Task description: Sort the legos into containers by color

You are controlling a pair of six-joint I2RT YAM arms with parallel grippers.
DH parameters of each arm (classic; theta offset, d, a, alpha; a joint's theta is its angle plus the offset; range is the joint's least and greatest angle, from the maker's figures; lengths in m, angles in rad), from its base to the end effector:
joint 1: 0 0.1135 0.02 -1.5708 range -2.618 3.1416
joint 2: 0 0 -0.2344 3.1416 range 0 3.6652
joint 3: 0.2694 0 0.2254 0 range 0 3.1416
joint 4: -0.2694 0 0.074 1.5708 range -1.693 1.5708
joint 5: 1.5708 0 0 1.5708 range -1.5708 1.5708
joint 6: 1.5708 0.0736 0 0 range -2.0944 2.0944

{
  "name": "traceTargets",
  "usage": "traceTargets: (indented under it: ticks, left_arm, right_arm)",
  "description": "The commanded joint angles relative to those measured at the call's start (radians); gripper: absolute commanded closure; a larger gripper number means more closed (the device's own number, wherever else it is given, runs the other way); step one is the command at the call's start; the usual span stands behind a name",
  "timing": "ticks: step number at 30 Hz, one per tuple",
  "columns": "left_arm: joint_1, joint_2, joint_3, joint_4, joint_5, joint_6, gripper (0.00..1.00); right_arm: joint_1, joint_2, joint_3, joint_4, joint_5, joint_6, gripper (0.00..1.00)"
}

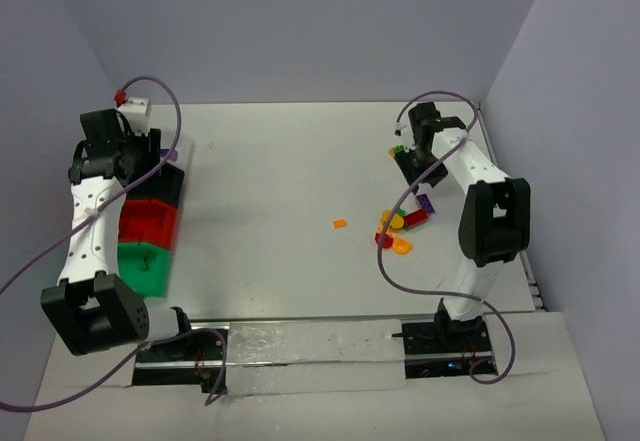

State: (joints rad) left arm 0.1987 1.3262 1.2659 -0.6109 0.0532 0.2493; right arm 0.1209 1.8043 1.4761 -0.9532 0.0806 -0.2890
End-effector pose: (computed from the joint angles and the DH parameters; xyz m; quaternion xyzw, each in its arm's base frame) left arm 0.2941 0.0552 0.2960 0.0343 0.8996 0.0732 0.4291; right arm 0.3395 0.0353 0.1871 -0.1955 0.9692 -0.0518 0.1402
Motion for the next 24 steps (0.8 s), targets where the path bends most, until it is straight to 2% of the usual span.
traceTargets:
  ticks: [1,14,24]
  left_arm:
    - [-0.021,-0.038,0.03,-0.009,0.005,-0.031,0.31]
    - [-0.037,-0.034,-0.002,0.008,0.012,-0.041,0.3]
    - [-0.039,-0.03,-0.002,0.011,0.016,-0.048,0.3]
  right_arm:
    - [-0.049,0.071,0.055,0.013,0.045,0.011,0.41]
    - [-0.052,0.237,0.158,-0.022,-0.057,0.061,0.37]
    - [-0.053,0.265,0.116,-0.017,-0.021,0.063,0.36]
